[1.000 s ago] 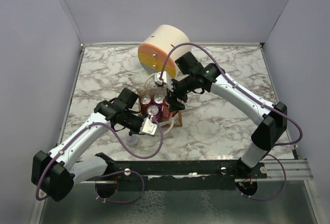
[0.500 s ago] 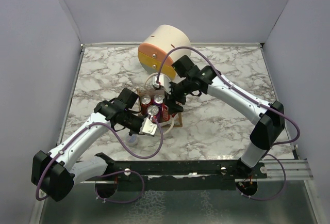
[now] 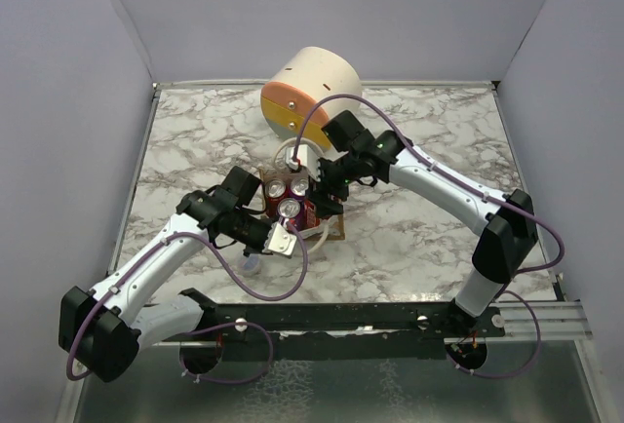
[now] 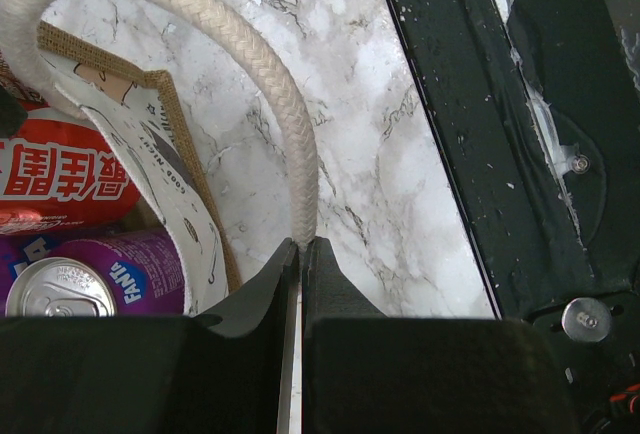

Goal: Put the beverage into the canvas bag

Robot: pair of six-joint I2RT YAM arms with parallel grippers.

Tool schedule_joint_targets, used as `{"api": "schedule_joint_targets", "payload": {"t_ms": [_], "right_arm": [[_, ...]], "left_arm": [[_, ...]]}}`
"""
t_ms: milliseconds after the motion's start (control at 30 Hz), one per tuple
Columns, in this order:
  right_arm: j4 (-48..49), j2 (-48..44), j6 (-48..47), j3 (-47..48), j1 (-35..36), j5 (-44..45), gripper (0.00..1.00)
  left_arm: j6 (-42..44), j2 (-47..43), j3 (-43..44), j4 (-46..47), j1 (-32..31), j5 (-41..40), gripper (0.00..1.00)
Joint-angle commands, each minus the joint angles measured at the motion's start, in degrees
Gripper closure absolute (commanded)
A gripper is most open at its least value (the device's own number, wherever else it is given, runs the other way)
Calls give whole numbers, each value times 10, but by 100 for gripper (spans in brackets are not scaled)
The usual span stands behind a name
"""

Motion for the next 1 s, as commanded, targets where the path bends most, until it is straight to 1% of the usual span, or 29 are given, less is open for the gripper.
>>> {"api": "schedule_joint_targets", "payload": {"t_ms": [0, 300, 767, 967], "right_arm": [[45, 3, 0, 3, 8, 1, 97], [35, 31, -18, 5, 9, -3, 94], [49, 39, -29, -15, 14, 6, 90], [53, 32, -28, -16, 14, 6, 90]], "left_arm": [[-2, -8, -2, -15, -4, 25, 100], [-2, -8, -2, -14, -3, 29, 100], [-1, -10, 5, -22, -2, 41, 100], [-1, -17, 5, -22, -2, 48, 100]]}}
